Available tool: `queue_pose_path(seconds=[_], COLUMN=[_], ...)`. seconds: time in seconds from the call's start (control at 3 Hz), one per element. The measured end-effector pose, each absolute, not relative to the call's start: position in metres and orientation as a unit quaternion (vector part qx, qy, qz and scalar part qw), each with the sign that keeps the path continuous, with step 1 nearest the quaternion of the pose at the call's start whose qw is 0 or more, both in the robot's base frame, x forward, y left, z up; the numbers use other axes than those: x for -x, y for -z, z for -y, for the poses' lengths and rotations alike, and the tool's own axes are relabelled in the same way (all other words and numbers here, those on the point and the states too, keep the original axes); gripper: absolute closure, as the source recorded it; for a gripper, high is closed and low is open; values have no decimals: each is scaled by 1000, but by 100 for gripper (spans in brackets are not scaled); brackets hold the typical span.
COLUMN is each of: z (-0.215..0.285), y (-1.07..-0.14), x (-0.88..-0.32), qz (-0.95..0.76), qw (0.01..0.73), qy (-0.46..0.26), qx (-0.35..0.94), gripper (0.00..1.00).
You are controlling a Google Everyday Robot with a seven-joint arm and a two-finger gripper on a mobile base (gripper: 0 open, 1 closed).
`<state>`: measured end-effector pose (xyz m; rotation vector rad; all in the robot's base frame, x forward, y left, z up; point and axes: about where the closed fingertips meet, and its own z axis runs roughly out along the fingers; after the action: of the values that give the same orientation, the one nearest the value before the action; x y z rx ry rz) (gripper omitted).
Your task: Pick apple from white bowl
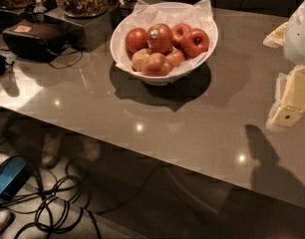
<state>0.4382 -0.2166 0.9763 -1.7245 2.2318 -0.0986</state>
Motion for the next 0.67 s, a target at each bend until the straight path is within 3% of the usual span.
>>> queue_pose_path(seconds=[0.67], z=[182], y=[-994], x=[-468], qz=[-773], qw=[146], qy=[54], qx=[615], gripper=[0])
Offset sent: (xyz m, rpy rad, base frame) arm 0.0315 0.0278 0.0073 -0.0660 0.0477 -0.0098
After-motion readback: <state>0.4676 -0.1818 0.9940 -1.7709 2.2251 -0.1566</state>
